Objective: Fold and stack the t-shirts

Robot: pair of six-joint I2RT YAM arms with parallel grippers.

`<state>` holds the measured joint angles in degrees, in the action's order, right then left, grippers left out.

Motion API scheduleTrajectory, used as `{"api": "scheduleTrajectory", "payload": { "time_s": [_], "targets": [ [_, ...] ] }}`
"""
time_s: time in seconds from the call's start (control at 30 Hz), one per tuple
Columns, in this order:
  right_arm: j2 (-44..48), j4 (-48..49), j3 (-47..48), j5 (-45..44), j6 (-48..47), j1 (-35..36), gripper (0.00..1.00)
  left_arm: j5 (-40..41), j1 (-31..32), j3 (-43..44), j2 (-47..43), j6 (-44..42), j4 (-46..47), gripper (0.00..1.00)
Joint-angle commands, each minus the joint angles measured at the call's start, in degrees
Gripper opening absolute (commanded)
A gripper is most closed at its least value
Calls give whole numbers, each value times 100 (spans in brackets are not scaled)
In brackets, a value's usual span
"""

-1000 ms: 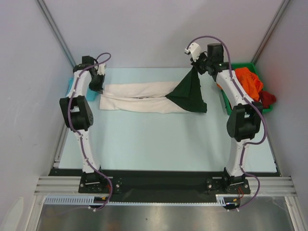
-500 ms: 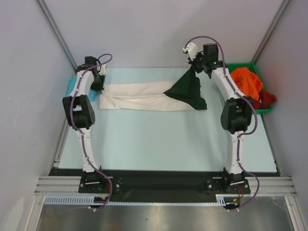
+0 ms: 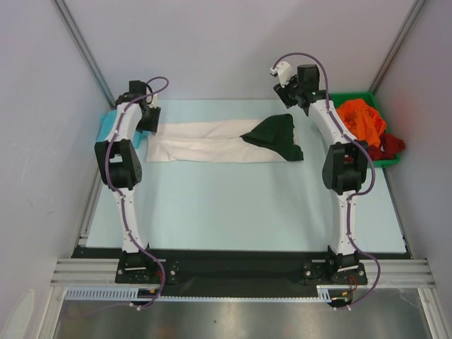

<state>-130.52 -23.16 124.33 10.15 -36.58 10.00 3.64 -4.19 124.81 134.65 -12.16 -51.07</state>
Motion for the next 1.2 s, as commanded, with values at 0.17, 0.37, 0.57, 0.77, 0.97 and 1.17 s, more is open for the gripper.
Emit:
{"api": "scheduleTrajectory", "payload": {
  "time_s": [0.17,0.37,0.57,0.77,0.97,1.17],
  "targets": [
    [1046,-556,-1042,810,-393,46,55,-100,296,-1088,-1098,3,88,56],
    [616,-1700,-849,1472,-543,142,54,-320,304,-1363,-765,12,1,53],
    [247,-2105,-517,1718,-771,222,55,-276,322,-1617,-475,-67,18,51],
    [-96,-2298,-384,1648,-965,362,56,-162,322,-1688,-264,-102,44,49],
    [-369,-2316,-225,1578,-1000,354,56,-74,331,-1715,-229,-137,53,49],
    [-553,-2229,-129,1490,-948,371,55,-30,348,-1732,-220,-146,53,48]
  ]
}}
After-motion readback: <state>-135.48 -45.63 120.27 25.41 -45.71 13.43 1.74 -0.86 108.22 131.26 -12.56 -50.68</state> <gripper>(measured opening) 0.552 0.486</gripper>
